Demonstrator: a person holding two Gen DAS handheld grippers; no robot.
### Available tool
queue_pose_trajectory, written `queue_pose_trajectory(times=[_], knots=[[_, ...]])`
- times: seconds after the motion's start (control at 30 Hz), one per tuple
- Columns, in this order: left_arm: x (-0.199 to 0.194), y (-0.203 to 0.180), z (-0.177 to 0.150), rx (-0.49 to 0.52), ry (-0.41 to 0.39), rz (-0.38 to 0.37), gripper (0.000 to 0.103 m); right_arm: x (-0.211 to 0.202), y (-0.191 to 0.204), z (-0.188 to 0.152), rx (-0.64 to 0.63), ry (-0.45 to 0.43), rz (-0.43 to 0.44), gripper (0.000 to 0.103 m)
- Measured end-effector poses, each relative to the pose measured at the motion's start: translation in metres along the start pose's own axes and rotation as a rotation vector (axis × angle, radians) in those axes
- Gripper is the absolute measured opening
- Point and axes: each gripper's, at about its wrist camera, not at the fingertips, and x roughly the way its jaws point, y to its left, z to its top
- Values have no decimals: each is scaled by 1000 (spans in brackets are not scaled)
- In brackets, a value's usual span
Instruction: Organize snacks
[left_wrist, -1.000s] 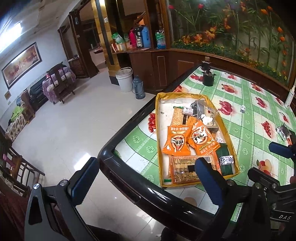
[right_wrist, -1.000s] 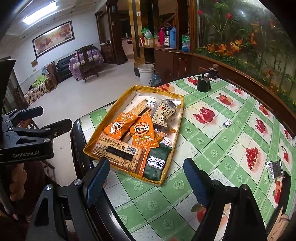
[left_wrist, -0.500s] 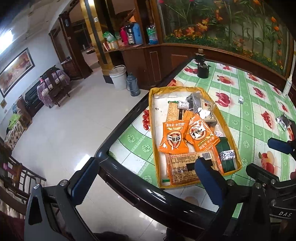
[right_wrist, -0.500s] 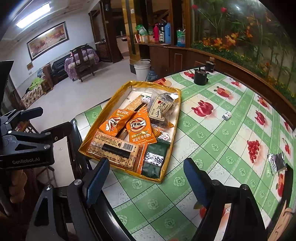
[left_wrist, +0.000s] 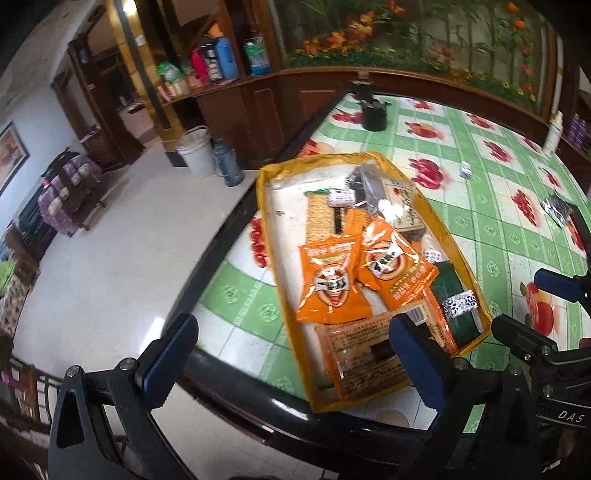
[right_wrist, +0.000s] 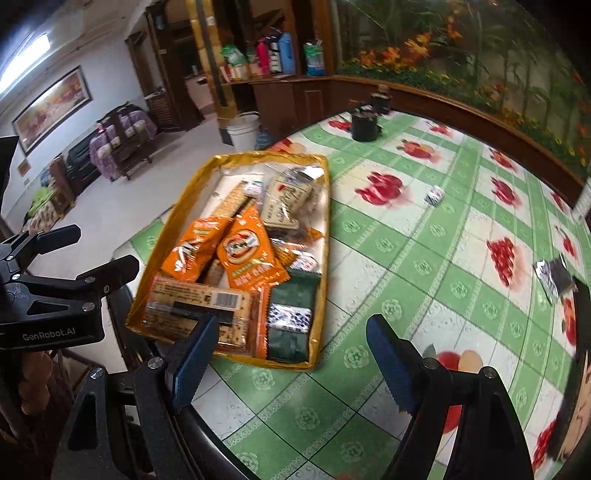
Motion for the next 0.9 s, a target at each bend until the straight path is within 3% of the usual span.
queue_pose_trajectory(times=[0.23,0.4,0.73,0.9], knots=[[17,-6,6,35,17,-107,103,0,-9,-7,66,30,-82,85],[28,-6,12,31,23,-114,103,-8,-16,-6,82,27,-132,85],[36,-7,9,0,56,-106,103,-2,-13,8,30,22,-72,86],[31,-13,12,42,58,-87,103,4,-10,13,53,19,-23,86]])
